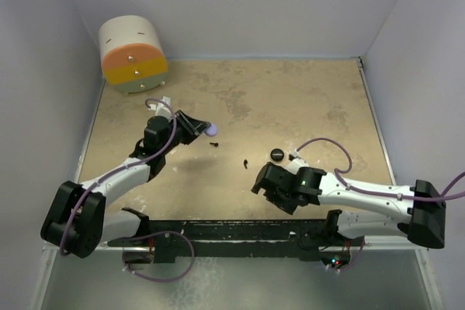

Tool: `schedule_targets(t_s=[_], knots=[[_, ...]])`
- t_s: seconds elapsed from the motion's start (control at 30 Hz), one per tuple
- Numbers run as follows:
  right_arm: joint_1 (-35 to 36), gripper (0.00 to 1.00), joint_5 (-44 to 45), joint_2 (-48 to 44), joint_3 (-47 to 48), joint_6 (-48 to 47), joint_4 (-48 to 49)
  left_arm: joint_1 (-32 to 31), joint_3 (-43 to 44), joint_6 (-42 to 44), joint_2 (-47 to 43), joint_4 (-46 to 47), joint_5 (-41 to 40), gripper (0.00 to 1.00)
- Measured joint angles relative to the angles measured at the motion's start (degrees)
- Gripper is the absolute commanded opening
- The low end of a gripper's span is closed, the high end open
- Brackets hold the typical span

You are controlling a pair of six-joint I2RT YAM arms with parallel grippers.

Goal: Insert the wireless bluetooth earbuds into the charging case
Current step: Move the earbud to the center of the board.

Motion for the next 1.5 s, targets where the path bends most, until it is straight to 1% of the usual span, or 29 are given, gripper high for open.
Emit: schedule_targets(t_s=[0.1,0.23,0.3,0.43,0.57,0.67,0.9,1.07,1.23,1.5], knots=[[0.0,0.96,-0.2,1.2,-0.1,1.1,0.0,0.0,-1.4,-1.0,-1.2,0.9,0.7,0.00],[-0.2,0.86,-0.2,3.5,-0.1,2.3,0.0,0.0,-2.8,-2.2,-2.6,1.2,1.8,0.00],[-1.0,0.83,-0.2,4.1,-0.2,2.5,0.1,0.0,-3.0,-2.6,-3.2,1.4,2.4,0.00],[-6.3,0.81,0.2,4.0,-0.3,0.9,1.0,0.0,-3.0,-3.0,-3.6,1.9,3.9,0.00],[-12.0,0.79,1.3,2.3,-1.0,-3.0,3.1,0.0,-3.1,-3.2,-3.6,2.3,5.0,0.00],[-13.8,0.78,1.5,2.4,-1.2,-5.1,4.0,0.0,-3.2,-3.2,-3.6,2.4,5.6,0.00],[-13.9,0.75,0.6,7.6,-1.2,-8.8,6.6,0.0,-3.2,-3.3,-2.9,3.0,6.6,0.00],[-13.9,0.71,-0.5,8.6,-1.3,-9.4,7.4,0.0,-3.2,-3.2,-2.3,3.1,7.3,0.00],[-13.9,0.72,-0.9,9.0,-1.3,-9.8,8.0,0.0,-3.2,-3.2,-1.3,3.1,8.0,0.00],[-13.9,0.72,-1.9,13.1,-1.3,-10.4,8.3,0.0,-3.1,-3.3,-0.1,3.4,9.3,0.00]])
